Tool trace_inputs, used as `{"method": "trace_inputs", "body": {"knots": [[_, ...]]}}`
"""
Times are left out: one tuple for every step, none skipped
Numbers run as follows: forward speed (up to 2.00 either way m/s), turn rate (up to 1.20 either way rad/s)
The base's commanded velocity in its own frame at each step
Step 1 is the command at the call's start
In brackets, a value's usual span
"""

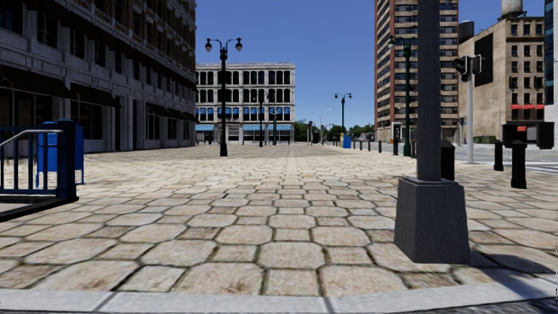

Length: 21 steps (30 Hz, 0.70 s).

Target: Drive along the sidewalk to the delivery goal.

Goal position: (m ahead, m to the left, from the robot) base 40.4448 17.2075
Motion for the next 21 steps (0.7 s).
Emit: {"method": "trace_inputs", "body": {"knots": [[1.84, 0.0], [1.83, 0.0], [1.83, 0.0], [1.81, 0.0], [1.78, 0.0], [1.75, 0.0], [1.75, 0.0], [1.74, 0.0], [1.72, 0.0], [1.69, 0.0], [1.69, 0.0], [1.66, 0.0], [1.65, 0.0], [1.64, 0.0], [1.64, 0.0], [1.64, 0.0], [1.63, 0.0], [1.63, 0.0], [1.63, 0.0], [1.63, 0.0], [1.63, 0.0]]}}
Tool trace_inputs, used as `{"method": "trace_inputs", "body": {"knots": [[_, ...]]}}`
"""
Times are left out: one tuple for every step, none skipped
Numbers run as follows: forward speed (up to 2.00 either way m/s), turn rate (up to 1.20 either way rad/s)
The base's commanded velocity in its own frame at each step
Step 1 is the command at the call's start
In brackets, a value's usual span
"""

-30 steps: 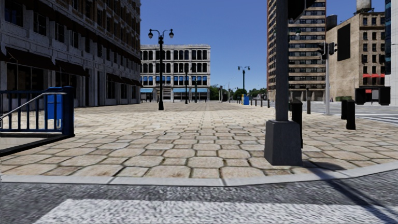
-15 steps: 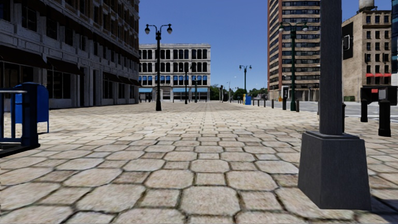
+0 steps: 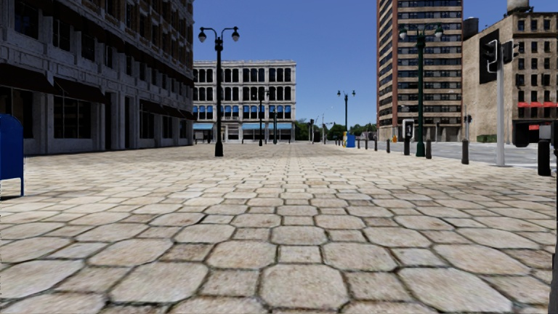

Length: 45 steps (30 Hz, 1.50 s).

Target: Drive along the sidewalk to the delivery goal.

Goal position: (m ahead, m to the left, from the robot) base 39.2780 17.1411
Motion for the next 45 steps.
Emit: {"method": "trace_inputs", "body": {"knots": [[1.63, 0.0], [1.63, 0.0], [1.63, 0.0], [1.63, 0.0], [1.63, 0.0], [1.63, 0.0], [1.63, 0.0], [1.63, 0.0], [1.63, 0.0], [1.63, 0.0], [1.63, 0.0], [1.63, 0.0], [1.63, 0.0], [1.63, 0.0], [1.63, 0.0], [1.63, 0.0], [1.63, 0.0], [1.63, 0.0], [1.63, 0.0], [1.63, 0.0], [1.63, 0.0], [1.63, 0.0], [1.63, 0.0], [1.63, 0.0], [1.65, 0.0], [1.65, 0.0], [1.74, 0.0], [1.86, 0.0], [2.0, 0.0], [2.0, 0.0], [2.0, 0.0], [2.0, 0.0], [2.0, 0.0], [2.0, 0.0], [2.0, 0.0], [2.0, 0.0], [2.0, 0.0], [2.0, 0.0], [2.0, 0.0], [2.0, 0.0], [2.0, 0.0], [2.0, 0.0], [2.0, 0.0], [2.0, 0.0], [2.0, 0.0]]}}
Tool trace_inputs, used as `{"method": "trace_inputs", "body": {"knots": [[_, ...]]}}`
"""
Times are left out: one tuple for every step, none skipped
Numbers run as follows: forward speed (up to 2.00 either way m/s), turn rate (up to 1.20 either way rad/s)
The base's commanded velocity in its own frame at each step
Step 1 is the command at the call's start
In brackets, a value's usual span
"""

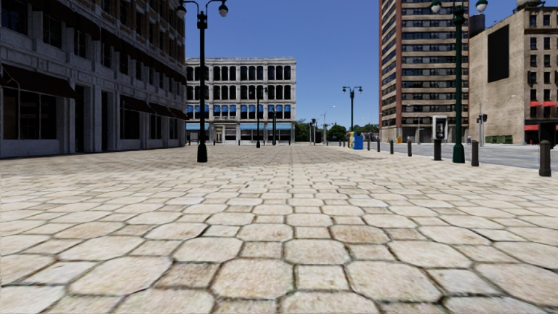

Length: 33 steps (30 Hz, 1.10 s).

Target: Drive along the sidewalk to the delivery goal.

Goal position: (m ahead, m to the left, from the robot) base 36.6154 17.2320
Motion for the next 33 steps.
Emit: {"method": "trace_inputs", "body": {"knots": [[2.0, 0.0], [2.0, 0.0], [2.0, 0.0], [2.0, 0.0], [2.0, 0.0], [2.0, 0.0], [2.0, 0.0], [2.0, 0.0], [2.0, 0.0], [2.0, 0.0], [2.0, 0.0], [2.0, 0.0], [2.0, 0.0], [2.0, 0.0], [2.0, 0.0], [2.0, 0.0], [2.0, 0.0], [2.0, 0.0], [2.0, 0.0], [2.0, 0.0], [2.0, 0.0], [2.0, 0.0], [2.0, 0.0], [2.0, 0.0], [2.0, 0.0], [2.0, 0.0], [2.0, 0.0], [2.0, 0.0], [2.0, 0.0], [2.0, 0.0], [2.0, 0.0], [2.0, 0.0], [2.0, 0.0]]}}
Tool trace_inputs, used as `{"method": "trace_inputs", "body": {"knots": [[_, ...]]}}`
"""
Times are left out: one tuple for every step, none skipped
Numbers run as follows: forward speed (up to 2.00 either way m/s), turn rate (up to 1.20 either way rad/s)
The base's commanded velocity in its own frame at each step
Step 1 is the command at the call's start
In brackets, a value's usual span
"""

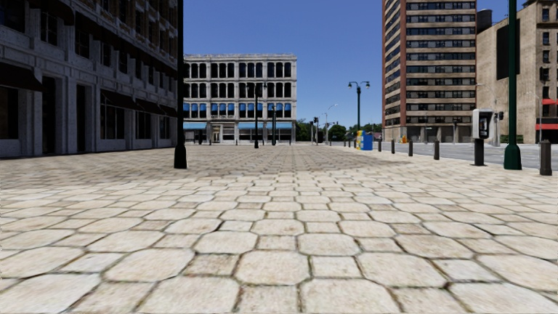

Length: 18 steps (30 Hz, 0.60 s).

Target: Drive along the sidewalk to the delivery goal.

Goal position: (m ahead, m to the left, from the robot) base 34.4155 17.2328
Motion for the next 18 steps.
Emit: {"method": "trace_inputs", "body": {"knots": [[2.0, 0.0], [2.0, 0.0], [2.0, 0.0], [2.0, 0.0], [2.0, 0.0], [2.0, 0.0], [2.0, 0.0], [2.0, 0.0], [2.0, 0.0], [2.0, 0.0], [2.0, 0.0], [2.0, 0.0], [2.0, 0.0], [2.0, 0.0], [2.0, 0.0], [2.0, 0.0], [2.0, 0.0], [2.0, 0.0]]}}
